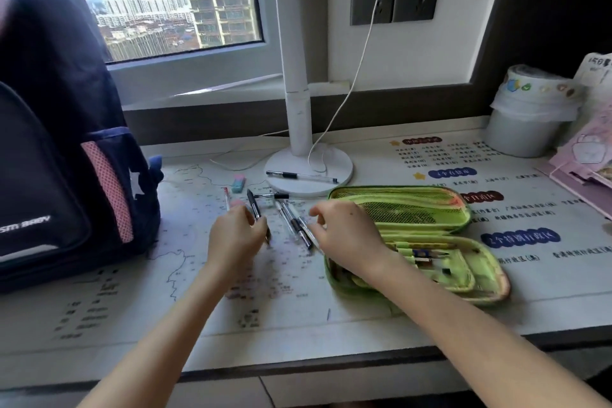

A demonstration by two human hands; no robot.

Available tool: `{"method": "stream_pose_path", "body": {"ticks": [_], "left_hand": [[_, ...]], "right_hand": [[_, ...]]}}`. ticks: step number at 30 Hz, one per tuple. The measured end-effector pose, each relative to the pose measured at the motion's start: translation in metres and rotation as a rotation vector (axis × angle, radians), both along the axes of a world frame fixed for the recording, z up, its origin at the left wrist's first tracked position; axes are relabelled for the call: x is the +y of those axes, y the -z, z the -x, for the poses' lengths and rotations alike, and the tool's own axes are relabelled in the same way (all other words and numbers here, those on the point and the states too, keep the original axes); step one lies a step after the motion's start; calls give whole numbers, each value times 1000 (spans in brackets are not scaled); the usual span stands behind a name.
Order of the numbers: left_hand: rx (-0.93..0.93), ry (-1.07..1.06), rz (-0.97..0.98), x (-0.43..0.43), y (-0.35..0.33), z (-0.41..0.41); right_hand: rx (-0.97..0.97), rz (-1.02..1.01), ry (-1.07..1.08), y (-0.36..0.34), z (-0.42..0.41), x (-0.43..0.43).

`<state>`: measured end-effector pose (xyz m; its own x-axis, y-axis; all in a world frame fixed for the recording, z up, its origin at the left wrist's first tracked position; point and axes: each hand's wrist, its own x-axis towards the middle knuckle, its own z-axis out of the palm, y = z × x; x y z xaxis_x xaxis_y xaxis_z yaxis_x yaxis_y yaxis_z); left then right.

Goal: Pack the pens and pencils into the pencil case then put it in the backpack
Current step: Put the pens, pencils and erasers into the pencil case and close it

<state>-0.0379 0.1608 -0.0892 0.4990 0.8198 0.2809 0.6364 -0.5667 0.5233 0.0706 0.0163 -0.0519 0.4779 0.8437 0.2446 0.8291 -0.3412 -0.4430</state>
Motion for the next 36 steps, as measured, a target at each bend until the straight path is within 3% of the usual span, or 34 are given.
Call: {"method": "stream_pose_path", "body": {"ticks": [7, 14, 16, 19, 23, 26, 30, 36], "left_hand": [[75, -62, 86, 15, 4, -13], [145, -10, 245, 19, -9, -8], [86, 14, 393, 21, -11, 1], [-117, 56, 798, 18, -20, 20], [-220, 126, 1156, 9, -41, 50], [-262, 143, 1272, 1, -51, 66], [-246, 234, 1149, -20, -64, 72], [-68, 587, 512, -69, -63, 37]], "right_hand": [[48, 388, 146, 11, 1, 80], [209, 459, 165, 17, -1, 91], [228, 468, 155, 19, 0, 91], [324, 489, 114, 12, -1, 87], [731, 532, 5, -13, -10, 68], [898, 611, -75, -31, -21, 48], [800, 629, -113, -51, -28, 8], [475, 321, 52, -63, -52, -101]]}}
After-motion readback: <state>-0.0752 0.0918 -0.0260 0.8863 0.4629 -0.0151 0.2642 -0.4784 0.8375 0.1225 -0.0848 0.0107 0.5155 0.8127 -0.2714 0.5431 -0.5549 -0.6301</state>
